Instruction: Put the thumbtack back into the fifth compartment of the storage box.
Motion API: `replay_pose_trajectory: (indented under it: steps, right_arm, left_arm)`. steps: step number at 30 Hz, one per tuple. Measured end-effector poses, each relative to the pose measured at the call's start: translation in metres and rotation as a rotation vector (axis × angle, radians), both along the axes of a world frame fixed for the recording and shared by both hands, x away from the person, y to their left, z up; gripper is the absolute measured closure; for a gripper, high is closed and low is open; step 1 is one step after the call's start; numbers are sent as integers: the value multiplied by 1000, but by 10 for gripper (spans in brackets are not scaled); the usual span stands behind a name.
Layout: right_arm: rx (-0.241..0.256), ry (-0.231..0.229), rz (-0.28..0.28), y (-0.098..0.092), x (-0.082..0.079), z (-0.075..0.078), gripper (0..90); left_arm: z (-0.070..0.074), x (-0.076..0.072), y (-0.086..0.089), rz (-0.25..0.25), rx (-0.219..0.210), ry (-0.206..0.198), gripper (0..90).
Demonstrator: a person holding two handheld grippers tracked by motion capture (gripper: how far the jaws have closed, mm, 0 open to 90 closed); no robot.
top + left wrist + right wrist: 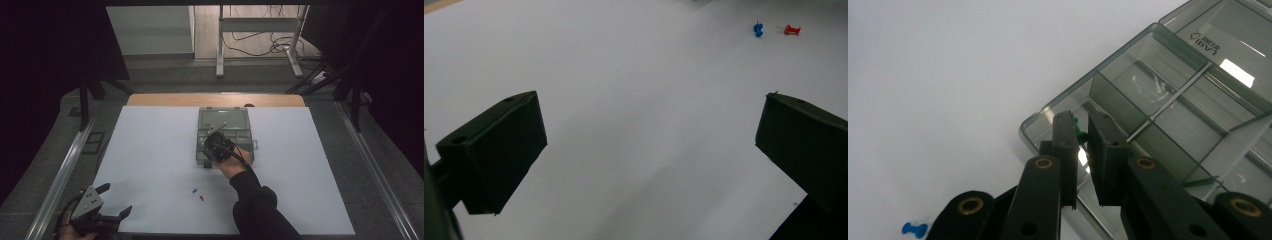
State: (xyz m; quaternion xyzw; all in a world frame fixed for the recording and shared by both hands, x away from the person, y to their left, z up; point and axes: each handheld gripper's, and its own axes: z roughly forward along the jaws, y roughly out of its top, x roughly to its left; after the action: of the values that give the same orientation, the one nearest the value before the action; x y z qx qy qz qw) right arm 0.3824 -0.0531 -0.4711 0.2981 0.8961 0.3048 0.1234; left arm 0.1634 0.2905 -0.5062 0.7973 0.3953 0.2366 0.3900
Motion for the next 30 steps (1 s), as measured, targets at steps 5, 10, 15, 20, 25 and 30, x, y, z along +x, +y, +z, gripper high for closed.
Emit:
replay_pose_trajectory:
  steps: [5,10,15,20,25,30]
  right_arm:
    - [-4,6,-9,4,4,-4,767]
    - [-11,7,-2,4,1,-3,701]
    - [2,18,-11,0,0,0,583]
    - [16,11,-13,-5,-3,4,470]
    - [23,-4,-6,-8,-9,8,394]
    - [27,-17,-3,-13,-16,10,322]
  left_arm:
    - [0,0,-1,-2,6,-2,4]
    - [0,0,-1,-5,10,-1,4]
    - [0,0,-2,-7,16,-2,5]
    - [0,0,-2,-8,18,-1,6]
    - [0,0,-2,-10,21,-1,6]
    - [0,0,-3,-11,23,-1,6]
